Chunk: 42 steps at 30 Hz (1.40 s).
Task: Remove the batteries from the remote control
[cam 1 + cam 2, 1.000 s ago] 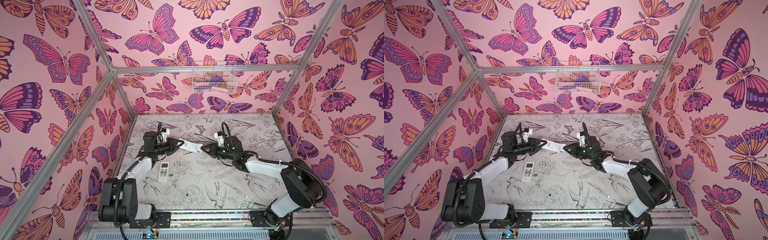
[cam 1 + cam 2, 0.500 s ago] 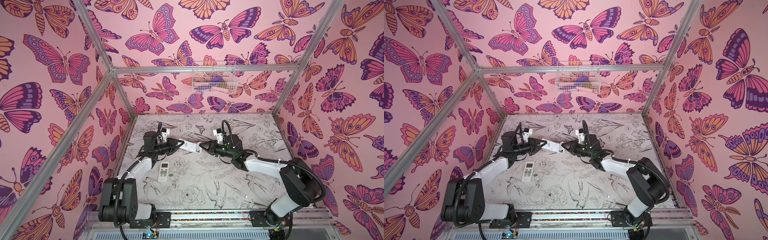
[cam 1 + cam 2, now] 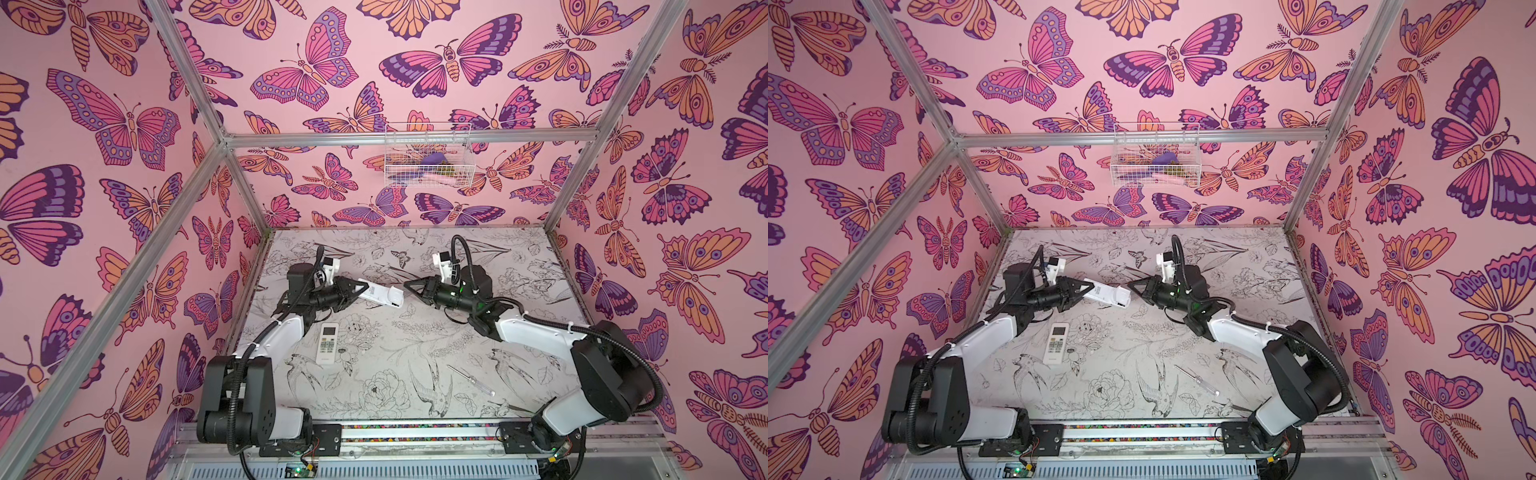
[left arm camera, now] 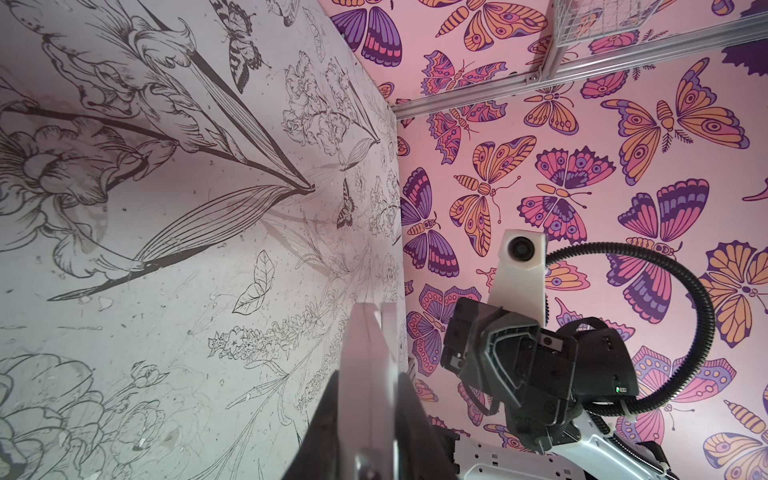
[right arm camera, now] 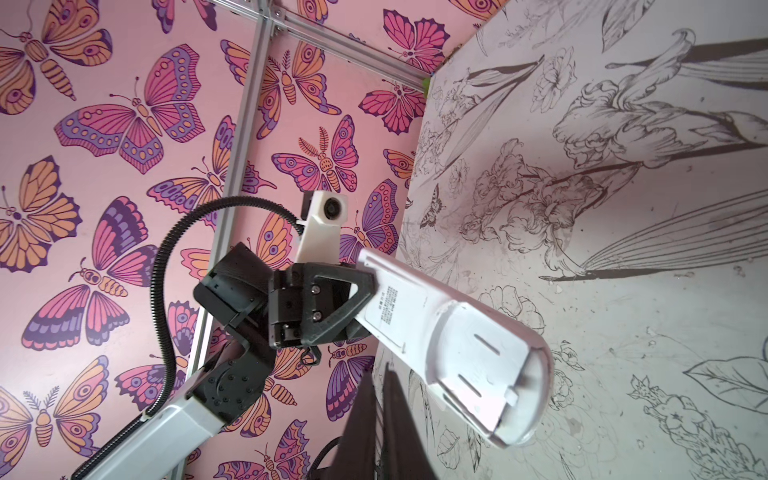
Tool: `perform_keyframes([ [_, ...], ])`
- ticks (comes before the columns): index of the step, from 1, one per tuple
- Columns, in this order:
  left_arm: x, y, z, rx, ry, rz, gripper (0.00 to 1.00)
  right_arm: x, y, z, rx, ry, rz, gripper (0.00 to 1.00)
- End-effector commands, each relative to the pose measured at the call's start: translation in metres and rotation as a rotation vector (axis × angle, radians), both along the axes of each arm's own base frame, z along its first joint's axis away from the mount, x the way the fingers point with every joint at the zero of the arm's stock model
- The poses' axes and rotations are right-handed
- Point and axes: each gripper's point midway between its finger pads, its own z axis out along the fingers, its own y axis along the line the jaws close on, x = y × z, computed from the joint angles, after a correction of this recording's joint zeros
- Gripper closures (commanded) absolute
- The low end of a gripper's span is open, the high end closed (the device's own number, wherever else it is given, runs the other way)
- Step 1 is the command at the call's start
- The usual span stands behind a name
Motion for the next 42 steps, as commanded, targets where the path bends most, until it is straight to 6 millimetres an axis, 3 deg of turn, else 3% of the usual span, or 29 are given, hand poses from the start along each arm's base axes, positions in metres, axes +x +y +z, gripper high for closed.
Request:
perform_keyframes([
  [1,0.001,-0.005,0.014,-0.004,-0.057,-0.035,1.00,0.004,-0.006,0.021,0.030,-0.043,-0.009,0.92],
  [4,0.002,-0.003,0.007,0.005,-0.039,-0.015,1.00,0.002,-0.012,0.018,-0.019,-0.062,-0.024,0.91],
  [7,0.001,-0.004,0.013,-0.003,-0.049,-0.028,1.00,0.004,-0.021,0.012,-0.063,-0.046,-0.048,0.90],
  [10,0.002,-0.004,0.009,0.004,-0.049,-0.026,1.00,-0.001,-0.027,0.000,-0.157,-0.047,-0.043,0.82],
  [16,0.001,-0.003,0.007,0.018,-0.044,-0.030,1.00,-0.006,-0.051,-0.021,-0.253,-0.024,-0.092,0.75],
  [23,0.000,0.001,-0.012,0.063,0.014,0.001,1.00,-0.021,-0.096,-0.052,-0.530,-0.001,-0.174,0.61],
  [29,-0.004,-0.001,-0.038,0.098,0.084,0.027,1.00,-0.044,-0.130,-0.078,-0.703,0.058,-0.196,0.54],
  [42,-0.007,0.004,-0.085,0.163,0.210,0.079,0.97,-0.116,-0.197,-0.125,-0.953,0.310,-0.217,0.45],
])
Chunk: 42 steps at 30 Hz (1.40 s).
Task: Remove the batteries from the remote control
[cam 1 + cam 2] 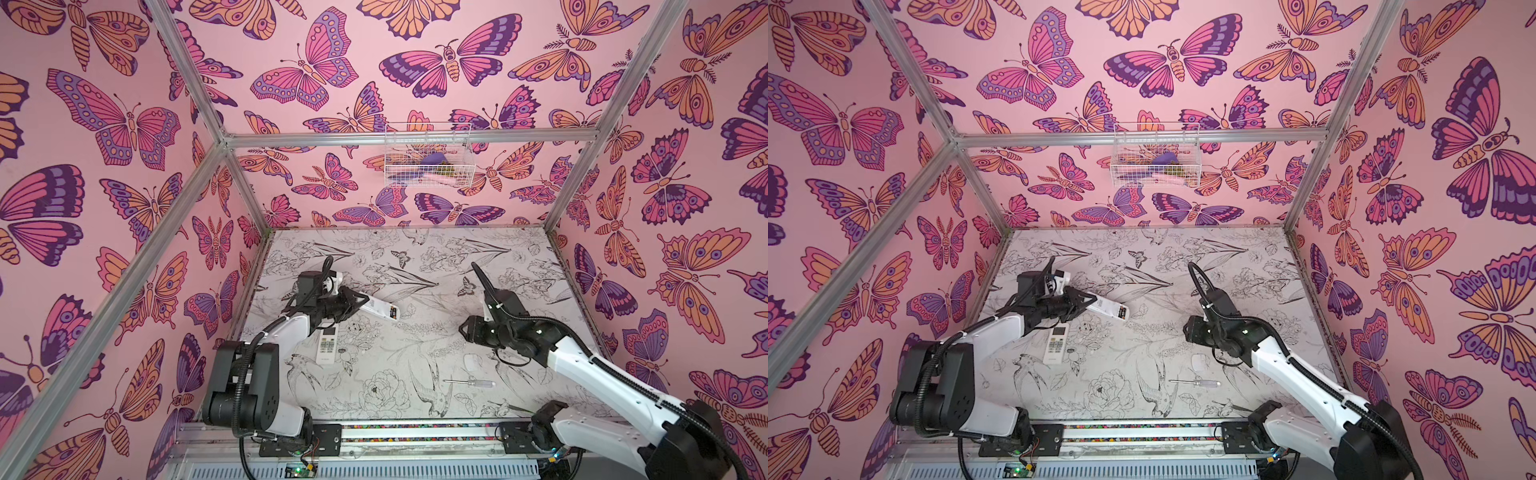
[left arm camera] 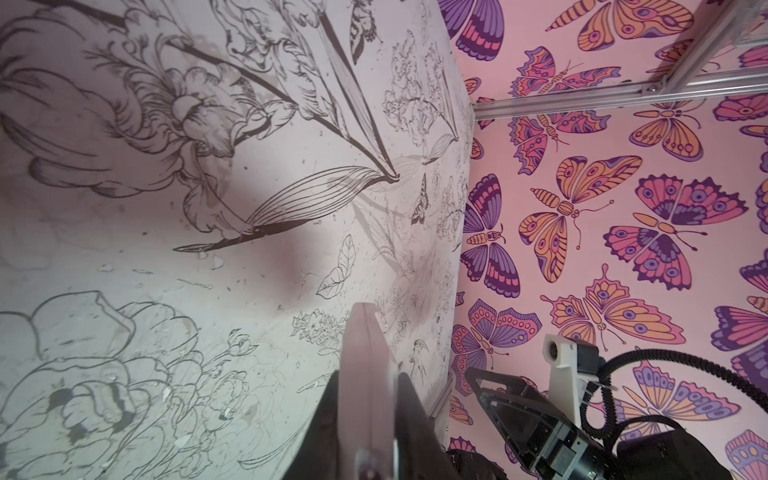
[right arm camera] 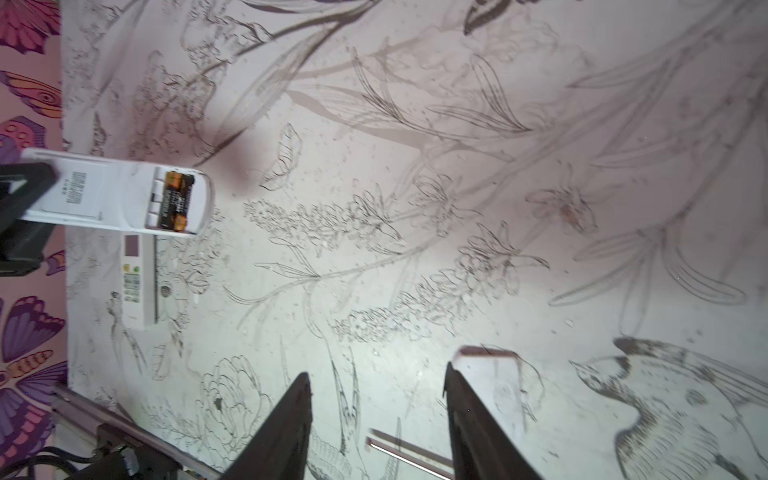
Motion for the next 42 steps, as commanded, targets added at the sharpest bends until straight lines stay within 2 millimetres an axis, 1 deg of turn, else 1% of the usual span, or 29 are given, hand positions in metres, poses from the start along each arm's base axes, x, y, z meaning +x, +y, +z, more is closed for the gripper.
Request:
perform_keyframes([
  [1,-0.005,0.000,-0.017,0.025,0.041,0.009,0.97,-0.026,-0.029,-0.022,-0.120,0.103,-0.049,0.44],
  [4,-0.006,-0.006,-0.017,0.028,0.043,-0.010,0.96,-0.036,-0.036,-0.027,-0.151,0.138,-0.052,0.40],
  [9,-0.008,-0.010,-0.028,0.051,0.077,-0.015,0.93,-0.046,-0.044,-0.033,-0.237,0.154,-0.042,0.32],
  [11,-0.010,-0.013,-0.027,0.052,0.075,-0.025,0.88,-0.049,-0.043,-0.034,-0.247,0.164,-0.028,0.29],
  [12,-0.010,-0.013,-0.028,0.055,0.078,-0.025,0.82,-0.050,-0.042,-0.035,-0.256,0.165,-0.017,0.27],
  [15,-0.010,-0.008,-0.037,0.097,0.114,-0.008,0.72,-0.054,-0.042,-0.043,-0.289,0.168,-0.004,0.24],
  [20,-0.015,-0.006,-0.043,0.121,0.147,-0.002,0.57,-0.056,-0.032,-0.054,-0.272,0.195,0.020,0.23],
  [24,-0.017,-0.001,-0.050,0.164,0.183,0.010,0.47,-0.056,-0.033,-0.062,-0.299,0.204,0.019,0.23],
  [27,-0.019,-0.002,-0.049,0.165,0.181,0.005,0.36,-0.054,-0.027,-0.063,-0.287,0.211,0.040,0.23],
  [29,-0.018,-0.002,-0.051,0.169,0.189,0.005,0.27,-0.054,-0.027,-0.067,-0.299,0.215,0.047,0.24],
  [32,-0.020,-0.008,-0.051,0.168,0.185,-0.016,0.19,-0.054,-0.026,-0.072,-0.298,0.231,0.042,0.25],
  [34,-0.022,-0.013,-0.049,0.165,0.179,-0.037,0.16,-0.055,-0.019,-0.072,-0.280,0.238,0.061,0.26],
  [38,-0.021,-0.012,-0.054,0.184,0.196,-0.036,0.13,-0.055,-0.020,-0.077,-0.303,0.237,0.065,0.27],
  [42,-0.024,-0.017,-0.051,0.182,0.189,-0.054,0.12,-0.058,-0.015,-0.085,-0.293,0.265,0.083,0.28],
])
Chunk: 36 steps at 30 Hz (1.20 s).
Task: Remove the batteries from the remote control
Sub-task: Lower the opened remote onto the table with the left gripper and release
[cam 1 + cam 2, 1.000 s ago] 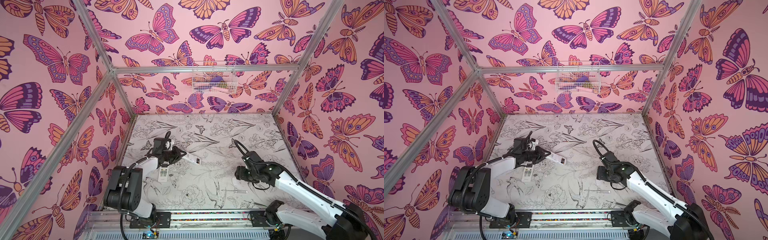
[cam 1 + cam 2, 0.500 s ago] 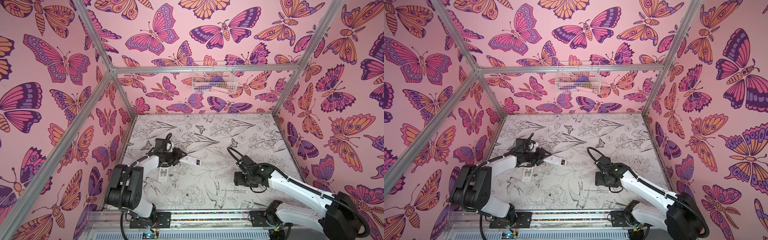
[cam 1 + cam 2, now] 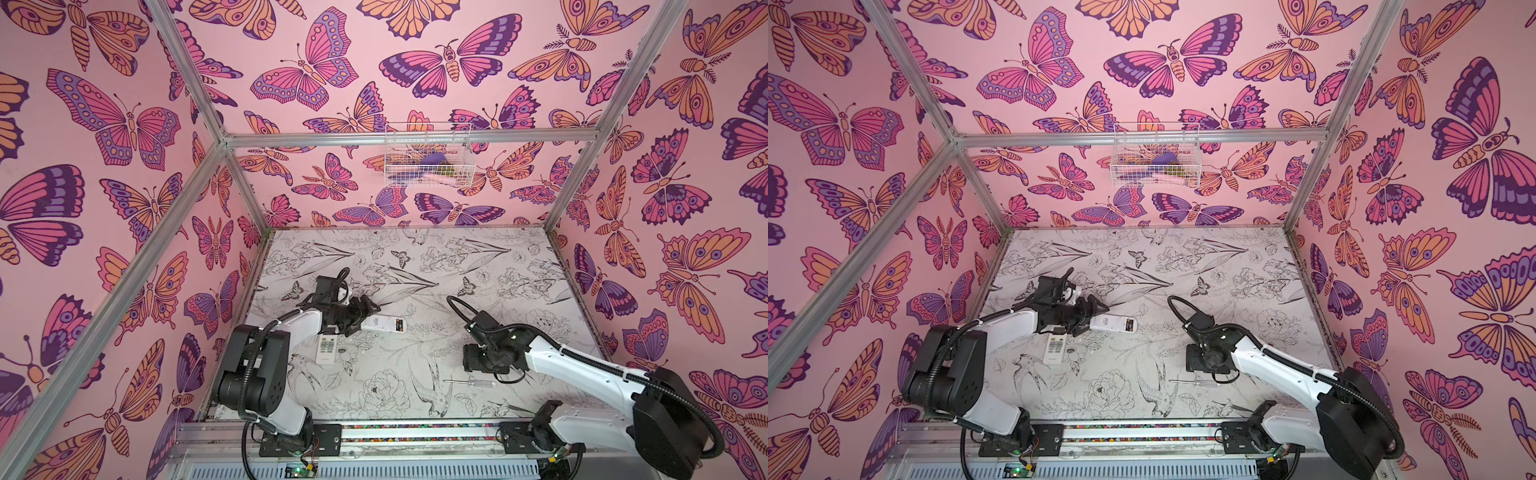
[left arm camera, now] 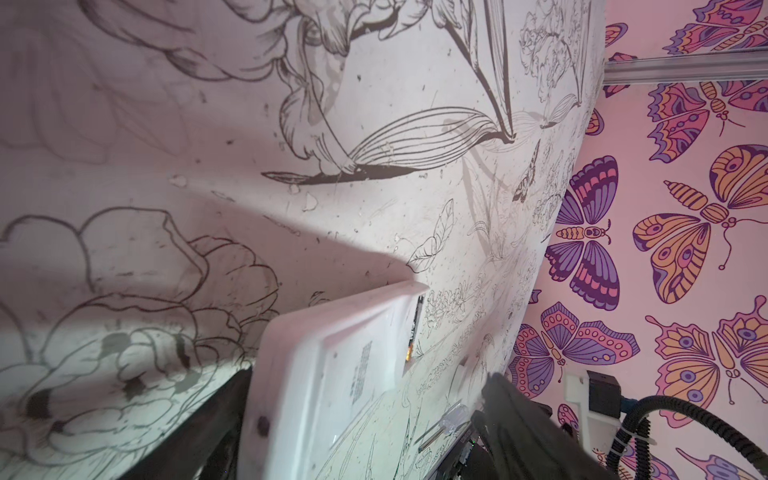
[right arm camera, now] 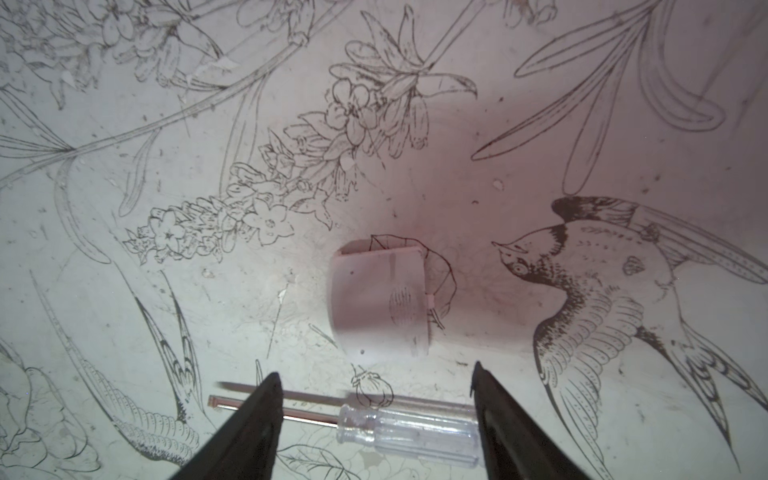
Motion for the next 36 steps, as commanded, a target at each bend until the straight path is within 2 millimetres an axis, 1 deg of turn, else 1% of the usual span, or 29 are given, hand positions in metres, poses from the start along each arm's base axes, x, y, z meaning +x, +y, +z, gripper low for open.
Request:
perform_keyframes([
  [1,-0.001,-0.004,0.000,0.007,0.007,-0.023,0.11,-0.005,0.002,-0.009,-0.002,0.029,0.010,0.28],
  [3,0.000,-0.008,-0.001,0.003,0.007,-0.036,0.11,-0.007,-0.001,-0.014,-0.014,0.035,0.007,0.30],
  [7,-0.002,-0.030,0.008,-0.016,-0.025,-0.117,0.08,-0.008,-0.002,-0.018,-0.028,0.045,0.010,0.32],
  [11,0.000,-0.039,0.005,-0.024,-0.009,-0.147,0.06,-0.006,-0.008,-0.022,-0.064,0.040,-0.002,0.35],
  [14,-0.002,-0.045,0.007,-0.016,-0.019,-0.173,0.04,-0.005,-0.009,-0.024,-0.079,0.044,-0.002,0.36],
  [18,0.000,-0.037,0.002,0.024,0.000,-0.149,0.02,-0.001,-0.016,-0.027,-0.123,0.040,-0.003,0.39],
  [20,0.000,-0.031,0.003,0.054,-0.001,-0.132,0.01,0.001,-0.017,-0.029,-0.121,0.054,-0.010,0.40],
  [22,0.002,-0.022,0.006,0.069,-0.015,-0.109,0.01,0.004,-0.017,-0.028,-0.122,0.054,-0.001,0.41],
  [25,0.008,-0.006,0.008,0.075,-0.026,-0.056,0.00,0.012,-0.022,-0.029,-0.135,0.047,-0.005,0.44],
  [27,0.008,0.000,0.013,0.082,-0.046,-0.053,0.00,0.016,-0.026,-0.030,-0.124,0.056,-0.026,0.45],
  [29,0.008,0.002,0.021,0.076,-0.079,-0.062,0.00,0.021,-0.028,-0.029,-0.106,0.060,-0.035,0.46],
  [33,0.014,0.011,0.032,0.070,-0.122,-0.045,0.00,0.033,-0.037,-0.029,-0.127,0.056,-0.038,0.46],
  [36,0.015,0.013,0.044,0.054,-0.150,-0.045,0.00,0.037,-0.043,-0.029,-0.130,0.079,-0.052,0.46],
])
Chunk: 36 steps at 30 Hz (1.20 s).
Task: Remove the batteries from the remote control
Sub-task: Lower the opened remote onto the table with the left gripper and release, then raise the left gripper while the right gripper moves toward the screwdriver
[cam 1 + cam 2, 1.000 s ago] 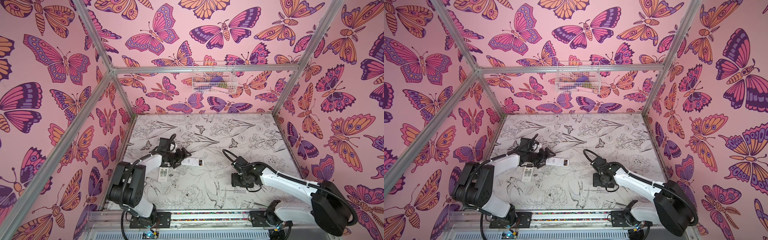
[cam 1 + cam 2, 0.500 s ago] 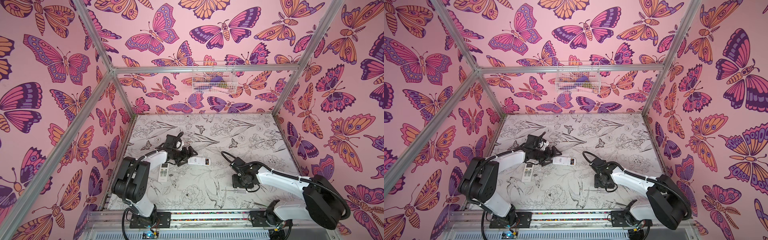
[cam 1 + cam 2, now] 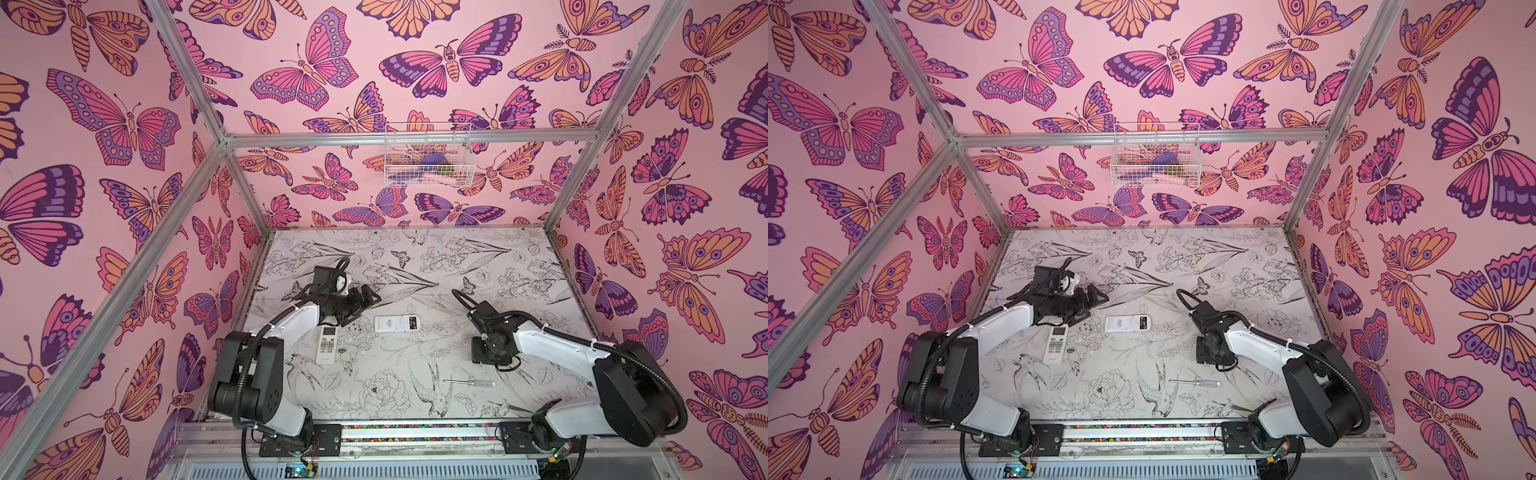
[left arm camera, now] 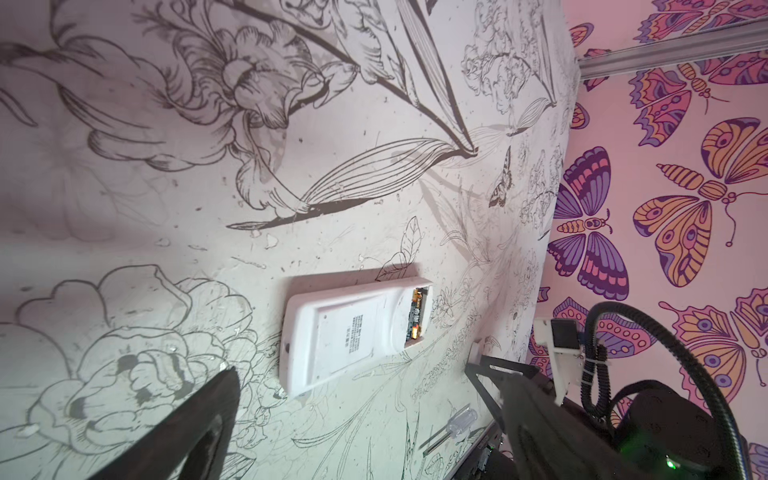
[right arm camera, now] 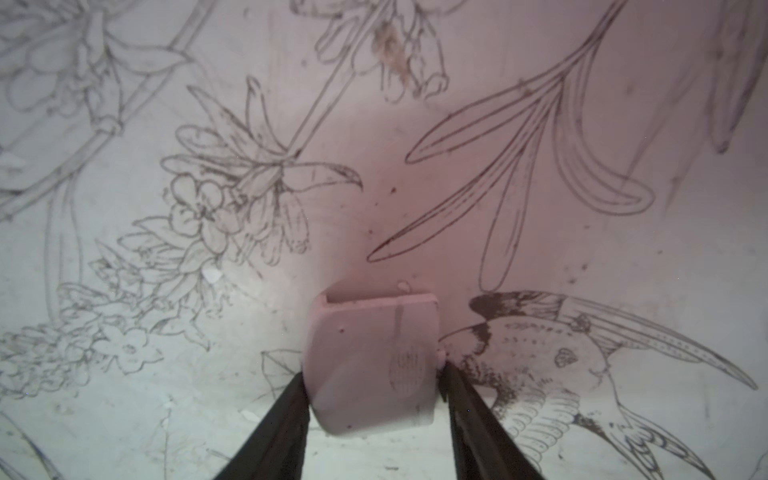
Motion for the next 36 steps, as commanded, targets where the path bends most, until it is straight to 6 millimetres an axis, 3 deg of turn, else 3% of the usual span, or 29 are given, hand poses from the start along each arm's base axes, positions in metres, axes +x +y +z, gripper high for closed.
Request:
perform_keyframes([
  [1,-0.004,0.006,0.009,-0.002,-0.028,-0.016,0.00,0.006,-0.005,0.003,-0.018,0.020,0.031,0.46],
  [10,0.003,0.023,0.021,0.023,-0.100,-0.005,0.00,0.017,0.006,0.054,0.038,-0.076,0.139,0.34],
  [17,0.004,0.025,0.031,0.020,-0.137,-0.015,0.00,0.005,0.012,0.079,0.103,-0.130,0.228,0.35],
  [23,0.007,0.029,0.034,0.022,-0.143,-0.006,0.00,-0.022,0.026,0.069,0.139,-0.065,0.256,0.34],
  [27,0.009,0.031,0.030,0.023,-0.131,0.006,0.00,-0.039,0.047,0.061,0.120,-0.041,0.388,0.27],
  [36,0.009,0.032,0.034,0.019,-0.135,0.007,0.00,-0.063,0.060,0.039,0.038,0.039,0.493,0.24],
])
